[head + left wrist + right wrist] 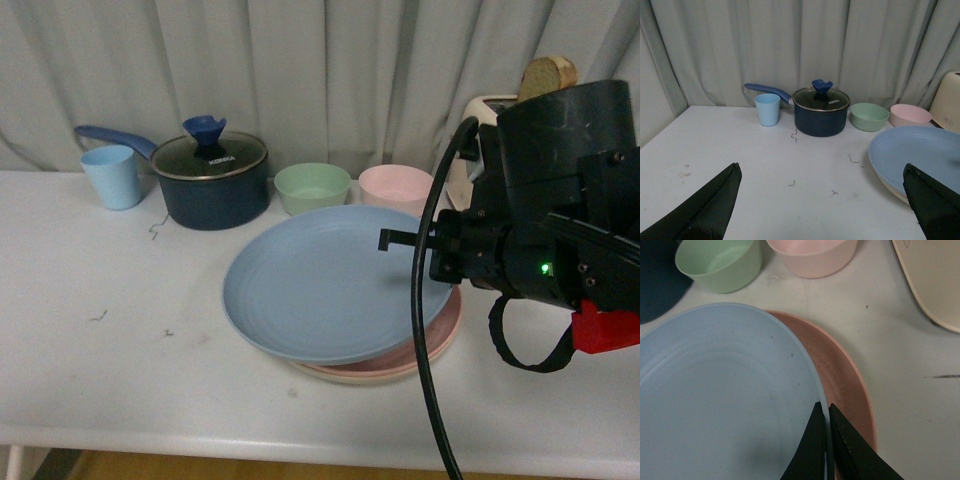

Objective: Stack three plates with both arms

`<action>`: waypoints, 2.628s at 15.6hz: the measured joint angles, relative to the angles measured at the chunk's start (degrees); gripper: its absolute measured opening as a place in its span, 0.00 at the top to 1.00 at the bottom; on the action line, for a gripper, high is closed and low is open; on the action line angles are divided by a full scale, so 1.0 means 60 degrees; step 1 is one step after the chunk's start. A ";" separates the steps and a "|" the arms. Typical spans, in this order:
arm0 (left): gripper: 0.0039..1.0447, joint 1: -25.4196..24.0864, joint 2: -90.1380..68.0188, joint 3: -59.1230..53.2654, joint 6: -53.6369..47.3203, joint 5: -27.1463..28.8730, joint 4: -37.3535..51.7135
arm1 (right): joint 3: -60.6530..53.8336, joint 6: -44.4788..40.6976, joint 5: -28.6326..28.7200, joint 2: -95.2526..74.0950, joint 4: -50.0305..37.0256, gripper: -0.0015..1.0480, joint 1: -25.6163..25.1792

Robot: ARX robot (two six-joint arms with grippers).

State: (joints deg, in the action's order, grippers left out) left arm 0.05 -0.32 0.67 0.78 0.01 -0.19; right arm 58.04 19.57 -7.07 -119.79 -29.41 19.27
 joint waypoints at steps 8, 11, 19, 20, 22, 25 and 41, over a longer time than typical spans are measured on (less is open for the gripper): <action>0.06 0.0000 0.0000 0.0000 0.0000 0.0000 0.0000 | 0.0437 0.0474 -0.0168 -0.0638 0.0237 0.85 -0.0164; 0.06 0.0000 0.0000 0.0000 0.0000 0.0000 0.0000 | -0.0248 0.0452 0.0000 0.0390 -0.0044 0.51 -0.0404; 0.06 0.0000 0.0000 0.0000 0.0000 0.0000 0.0000 | -0.2881 -0.1271 -0.0561 0.5053 -0.3060 0.27 -0.1147; 0.06 0.0000 0.0000 0.0000 0.0000 0.0004 -0.0004 | -0.3810 -0.2237 -0.0561 0.6357 -0.2637 0.39 -0.1472; 0.06 0.0000 0.0000 0.0000 0.0000 -0.0004 -0.0004 | -0.5311 -0.2885 -0.0302 0.8459 -0.1716 0.62 -0.1861; 0.06 0.0000 0.0000 0.0000 0.0000 0.0004 -0.0004 | -0.7406 -0.3140 0.0208 1.2101 -0.0346 0.98 -0.2240; 0.06 0.0000 0.0000 0.0000 0.0000 0.0007 0.0000 | -0.9562 -0.3202 0.1184 1.9715 0.4980 0.98 -0.3213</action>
State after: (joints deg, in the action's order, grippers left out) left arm 0.05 -0.32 0.67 0.78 0.05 -0.19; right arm 0.67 0.36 0.03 -1.50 0.47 -0.01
